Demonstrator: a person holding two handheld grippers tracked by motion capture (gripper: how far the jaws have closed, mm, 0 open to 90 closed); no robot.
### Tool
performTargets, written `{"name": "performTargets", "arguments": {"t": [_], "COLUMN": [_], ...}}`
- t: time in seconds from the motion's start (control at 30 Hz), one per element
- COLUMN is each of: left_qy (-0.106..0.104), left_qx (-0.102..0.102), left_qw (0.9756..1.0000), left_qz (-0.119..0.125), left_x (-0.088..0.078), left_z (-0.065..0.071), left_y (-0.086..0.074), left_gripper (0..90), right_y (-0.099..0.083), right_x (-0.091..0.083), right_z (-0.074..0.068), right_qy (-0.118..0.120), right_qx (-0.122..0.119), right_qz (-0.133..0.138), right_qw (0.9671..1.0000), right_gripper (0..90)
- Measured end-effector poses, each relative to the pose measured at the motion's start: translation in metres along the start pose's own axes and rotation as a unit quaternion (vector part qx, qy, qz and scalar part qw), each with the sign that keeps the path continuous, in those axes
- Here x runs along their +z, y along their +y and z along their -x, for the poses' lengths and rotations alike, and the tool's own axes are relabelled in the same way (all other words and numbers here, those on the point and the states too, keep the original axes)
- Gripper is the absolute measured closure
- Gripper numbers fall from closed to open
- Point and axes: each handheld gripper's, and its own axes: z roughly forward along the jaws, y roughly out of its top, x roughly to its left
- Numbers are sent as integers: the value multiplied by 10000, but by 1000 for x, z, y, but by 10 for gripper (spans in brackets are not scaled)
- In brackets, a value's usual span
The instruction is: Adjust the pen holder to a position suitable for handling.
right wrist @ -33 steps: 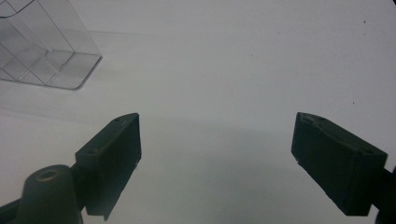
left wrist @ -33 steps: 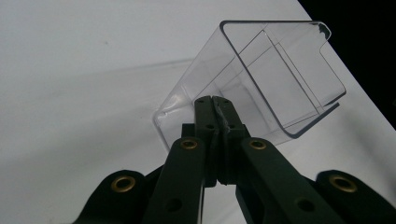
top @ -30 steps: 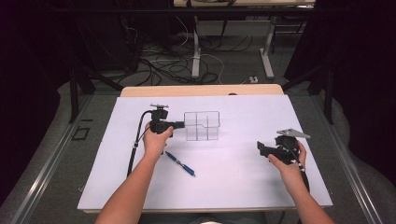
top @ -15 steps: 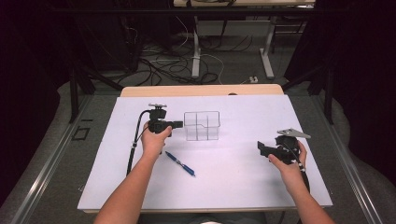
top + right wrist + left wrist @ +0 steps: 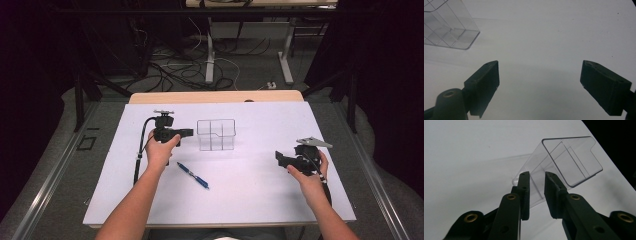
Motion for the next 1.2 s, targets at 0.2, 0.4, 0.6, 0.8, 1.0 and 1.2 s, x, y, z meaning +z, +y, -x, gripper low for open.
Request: {"name": "performTargets", "arguments": {"t": [0.2,0.4,0.6,0.8,1.0,1.2], "left_qy": [-26,79,153,276,473,616], "left_qx": [-52,0,63,48,102,73], "left_qw": [9999,10000,9999,9994,9982,9970], "left_qz": [-84,28,2,227,368,466], "left_x": [-8,-17,-24,-33,-45,-54], "left_z": [4,10,15,16,13,10], "left_y": [-1,-6,-11,-20,-28,-34], "left_gripper": [679,643,579,486,423,391], "right_y": [2,3,3,3,3,5], "right_x": [-1,0,1,2,6,8], "right_z": [-3,-4,-8,-11,-15,-20], "right_qy": [12,58,97,132,247,348], "right_qx": [-124,-180,-203,-212,-297,-348], "right_qz": [-1,-40,-115,-205,-391,-474], "right_qw": [9999,9998,9997,9995,9985,9977], "right_gripper": [146,141,115,87,15,0]}}
